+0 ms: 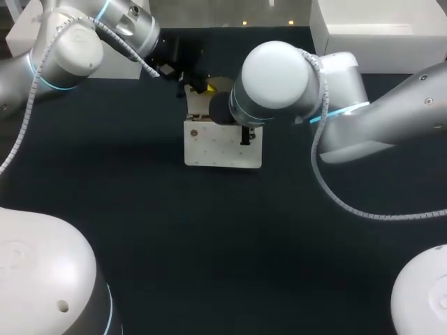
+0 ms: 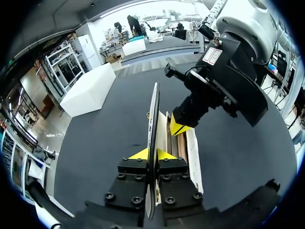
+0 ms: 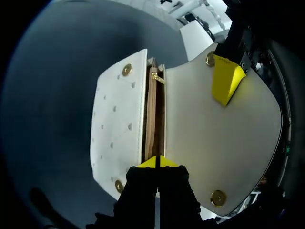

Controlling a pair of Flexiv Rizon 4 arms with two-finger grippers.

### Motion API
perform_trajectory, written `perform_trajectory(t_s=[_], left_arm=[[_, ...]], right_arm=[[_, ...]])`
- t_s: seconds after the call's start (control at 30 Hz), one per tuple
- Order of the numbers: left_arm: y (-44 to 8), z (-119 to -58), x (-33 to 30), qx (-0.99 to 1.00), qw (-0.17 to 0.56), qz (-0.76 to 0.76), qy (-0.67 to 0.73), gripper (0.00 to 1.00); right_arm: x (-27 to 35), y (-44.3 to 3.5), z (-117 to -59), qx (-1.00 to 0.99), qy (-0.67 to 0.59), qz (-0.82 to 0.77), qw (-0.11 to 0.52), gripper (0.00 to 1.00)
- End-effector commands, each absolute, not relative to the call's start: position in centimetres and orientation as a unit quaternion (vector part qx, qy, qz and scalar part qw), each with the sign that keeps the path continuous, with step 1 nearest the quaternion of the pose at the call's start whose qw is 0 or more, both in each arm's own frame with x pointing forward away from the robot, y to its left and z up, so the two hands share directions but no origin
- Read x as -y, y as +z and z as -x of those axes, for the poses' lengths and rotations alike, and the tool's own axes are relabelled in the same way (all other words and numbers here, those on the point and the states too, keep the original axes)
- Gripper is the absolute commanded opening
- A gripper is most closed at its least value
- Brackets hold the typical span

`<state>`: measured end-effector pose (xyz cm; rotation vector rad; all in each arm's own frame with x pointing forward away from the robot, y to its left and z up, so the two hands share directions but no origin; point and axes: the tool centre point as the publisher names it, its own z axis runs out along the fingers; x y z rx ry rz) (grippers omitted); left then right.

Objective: Pick up the bag, open it, inspect its contents, close it, and place it on the opposite side

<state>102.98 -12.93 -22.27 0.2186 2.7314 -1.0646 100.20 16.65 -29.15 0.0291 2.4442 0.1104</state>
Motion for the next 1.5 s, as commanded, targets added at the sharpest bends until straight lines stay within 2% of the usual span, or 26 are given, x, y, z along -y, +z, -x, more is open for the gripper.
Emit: perform_trajectory(t_s=[0.03,0.83,1.4,1.43,1.5], left_arm=[[-22.1,-103.0,12.7,-0.922,0.103,-0.071,-0.367,0.00],[-21.1,-102.2,12.6,-0.909,0.090,-0.076,-0.399,0.00],[-21.5,-102.4,12.4,-0.901,0.067,-0.078,-0.421,0.00],[-21.5,-102.4,12.4,-0.901,0.067,-0.079,-0.422,0.00],[-21.5,-102.4,12.4,-0.900,0.066,-0.081,-0.423,0.00]], right_arm=[[-16.8,-29.4,-100.0,-0.940,0.039,-0.011,0.339,0.00],[-16.9,-30.5,-100.7,-0.945,0.033,-0.006,0.325,0.00],[-16.3,-32.8,-99.0,-0.961,0.018,0.003,0.275,0.00],[-16.3,-32.9,-98.9,-0.962,0.017,0.003,0.272,0.02],[-16.2,-33.1,-98.6,-0.963,0.016,0.003,0.269,0.33]])
